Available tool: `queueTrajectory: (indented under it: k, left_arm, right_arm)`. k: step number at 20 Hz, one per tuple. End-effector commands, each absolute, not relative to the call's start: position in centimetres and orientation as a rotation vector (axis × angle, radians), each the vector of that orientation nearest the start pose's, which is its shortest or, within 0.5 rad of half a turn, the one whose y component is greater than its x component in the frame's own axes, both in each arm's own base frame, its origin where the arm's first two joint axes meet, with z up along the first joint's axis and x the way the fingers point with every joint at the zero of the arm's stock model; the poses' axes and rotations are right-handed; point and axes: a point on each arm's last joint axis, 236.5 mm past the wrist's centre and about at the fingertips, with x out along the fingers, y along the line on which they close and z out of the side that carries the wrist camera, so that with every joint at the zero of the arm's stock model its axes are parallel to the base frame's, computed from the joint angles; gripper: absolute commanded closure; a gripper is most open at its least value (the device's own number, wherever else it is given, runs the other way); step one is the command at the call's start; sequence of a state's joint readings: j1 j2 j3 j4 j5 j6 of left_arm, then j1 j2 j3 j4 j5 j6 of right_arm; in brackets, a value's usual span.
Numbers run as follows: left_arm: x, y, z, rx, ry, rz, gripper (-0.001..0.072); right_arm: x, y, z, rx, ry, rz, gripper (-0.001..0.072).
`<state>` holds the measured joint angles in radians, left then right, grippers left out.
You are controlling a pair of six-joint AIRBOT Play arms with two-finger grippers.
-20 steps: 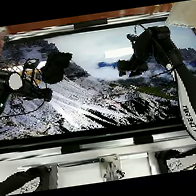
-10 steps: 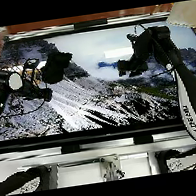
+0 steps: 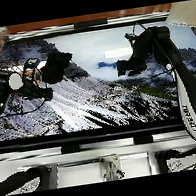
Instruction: Fold the shirts.
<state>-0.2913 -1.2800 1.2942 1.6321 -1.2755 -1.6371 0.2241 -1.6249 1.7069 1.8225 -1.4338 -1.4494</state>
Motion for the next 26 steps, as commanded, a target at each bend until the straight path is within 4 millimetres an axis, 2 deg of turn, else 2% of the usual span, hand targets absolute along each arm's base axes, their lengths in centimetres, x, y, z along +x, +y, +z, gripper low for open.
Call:
queueTrajectory:
  k: [1, 3, 6, 7, 9, 13, 16, 18, 20, 21, 22, 23, 24, 26]
  left_arm:
    - [40.7, -11.8, 5.2, 0.105, 1.125, -0.201, 0.0105]
    - [45.5, -11.1, 6.5, 0.082, 0.979, -0.151, 0.0076]
    - [52.9, -7.4, 8.2, 0.053, 0.894, -0.058, 0.0076]
    - [54.8, -6.2, 7.9, 0.041, 0.904, -0.030, 0.0075]
    - [57.6, -4.6, 5.6, 0.036, 0.961, 0.000, 0.0075]
    - [59.8, -4.1, -1.4, 0.104, 1.075, -0.017, 0.0069]
    - [59.9, -4.8, -5.7, 0.094, 1.130, -0.033, 0.0069]
    - [60.0, -5.3, -7.4, 0.092, 1.146, -0.042, 0.0070]
    - [60.8, -5.5, -7.8, 0.090, 1.117, -0.046, 0.0073]
    - [61.3, -5.6, -7.7, 0.089, 1.093, -0.048, 0.0120]
    - [61.8, -5.7, -7.4, 0.085, 1.071, -0.048, 0.0245]
    - [62.1, -5.7, -7.0, 0.063, 1.055, -0.037, 0.0489]
    - [62.1, -5.8, -6.4, 0.048, 1.046, -0.031, 0.0679]
    - [62.2, -6.5, -3.1, 0.045, 0.997, -0.043, 0.0678]
  right_arm:
    - [43.8, 15.6, 4.5, 0.071, 1.346, 0.336, 0.0165]
    - [45.5, 15.5, 4.8, 0.070, 1.273, 0.320, 0.0164]
    - [47.0, 15.8, 5.4, 0.081, 1.206, 0.317, 0.0165]
    - [47.6, 15.9, 5.6, 0.087, 1.176, 0.316, 0.0165]
    - [48.2, 15.9, 5.9, 0.090, 1.149, 0.313, 0.0165]
    - [48.0, 16.0, 5.8, 0.093, 1.157, 0.316, 0.0165]
    - [47.9, 16.1, 5.8, 0.099, 1.164, 0.320, 0.0165]
    - [47.8, 16.2, 5.8, 0.103, 1.166, 0.323, 0.0164]
    - [47.6, 16.2, 5.7, 0.101, 1.175, 0.323, 0.0165]
    - [47.5, 16.1, 5.7, 0.101, 1.183, 0.323, 0.0165]
    - [47.2, 16.1, 5.6, 0.103, 1.194, 0.321, 0.0165]
    - [46.9, 16.1, 5.4, 0.110, 1.209, 0.315, 0.0165]
    - [46.5, 16.0, 5.3, 0.116, 1.229, 0.309, 0.0165]
    - [45.7, 15.9, 5.1, 0.110, 1.265, 0.311, 0.0165]
